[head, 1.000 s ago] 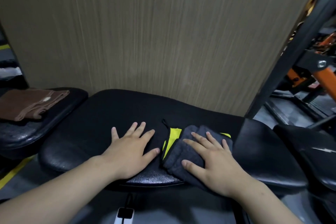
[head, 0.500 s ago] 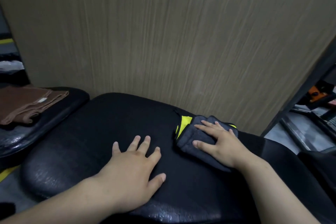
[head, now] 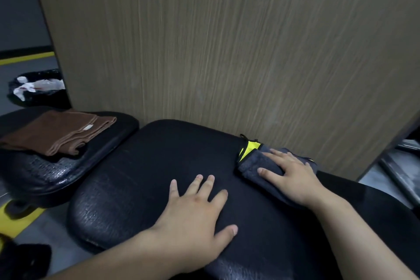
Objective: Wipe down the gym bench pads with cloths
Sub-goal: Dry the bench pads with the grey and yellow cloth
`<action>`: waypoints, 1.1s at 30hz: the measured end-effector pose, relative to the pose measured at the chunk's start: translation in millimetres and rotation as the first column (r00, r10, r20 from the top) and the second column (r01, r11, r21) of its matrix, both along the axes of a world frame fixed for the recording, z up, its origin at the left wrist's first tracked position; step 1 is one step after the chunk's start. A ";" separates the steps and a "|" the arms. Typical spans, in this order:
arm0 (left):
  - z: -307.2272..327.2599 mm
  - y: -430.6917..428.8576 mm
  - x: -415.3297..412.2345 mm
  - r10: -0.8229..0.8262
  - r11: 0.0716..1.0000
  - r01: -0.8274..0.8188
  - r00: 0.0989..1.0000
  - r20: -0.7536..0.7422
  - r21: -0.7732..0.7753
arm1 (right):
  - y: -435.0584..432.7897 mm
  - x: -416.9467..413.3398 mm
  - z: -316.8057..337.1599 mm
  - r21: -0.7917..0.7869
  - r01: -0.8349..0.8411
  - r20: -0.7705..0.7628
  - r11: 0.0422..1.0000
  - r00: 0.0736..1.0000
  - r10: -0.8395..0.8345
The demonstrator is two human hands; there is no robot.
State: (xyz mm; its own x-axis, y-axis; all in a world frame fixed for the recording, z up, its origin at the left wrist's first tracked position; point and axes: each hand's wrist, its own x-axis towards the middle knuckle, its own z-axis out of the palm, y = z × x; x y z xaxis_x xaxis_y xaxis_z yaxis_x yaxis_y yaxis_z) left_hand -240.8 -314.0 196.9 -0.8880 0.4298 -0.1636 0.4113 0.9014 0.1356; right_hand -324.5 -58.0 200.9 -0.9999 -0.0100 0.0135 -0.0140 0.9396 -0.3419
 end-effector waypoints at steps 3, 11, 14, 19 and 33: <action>0.9 -3.5 0.0 0.024 0.998 -0.023 0.999 -0.034 0.050 | -12.0 22.1 2.0 0.001 -0.078 0.024 0.997 0.997 0.078; 4.2 -32.5 -2.7 0.085 0.994 -0.079 0.994 -0.074 0.081 | -41.2 102.6 5.6 0.056 -0.231 0.095 0.971 0.970 0.225; 6.3 -38.0 0.3 0.044 0.996 -0.040 0.998 -0.039 0.085 | -49.1 128.0 1.9 0.062 -0.234 0.065 0.970 0.971 0.230; 6.5 -44.6 -5.1 0.029 0.997 -0.024 0.997 -0.077 0.068 | -55.5 138.7 0.7 0.061 -0.259 0.056 0.964 0.965 0.256; -4.8 -64.4 -25.8 0.079 0.997 -0.080 0.997 -0.017 -0.021 | -44.2 22.7 -0.8 -0.120 -0.091 -0.010 0.989 0.996 0.090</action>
State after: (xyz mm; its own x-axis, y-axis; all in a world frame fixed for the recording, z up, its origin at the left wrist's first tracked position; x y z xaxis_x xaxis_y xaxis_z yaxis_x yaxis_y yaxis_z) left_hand -266.6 -378.4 192.1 -0.9219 0.3542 -0.1571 0.3402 0.9340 0.1094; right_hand -301.8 -102.2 200.1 -0.9948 -0.0986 0.0247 -0.0990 0.8866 -0.4518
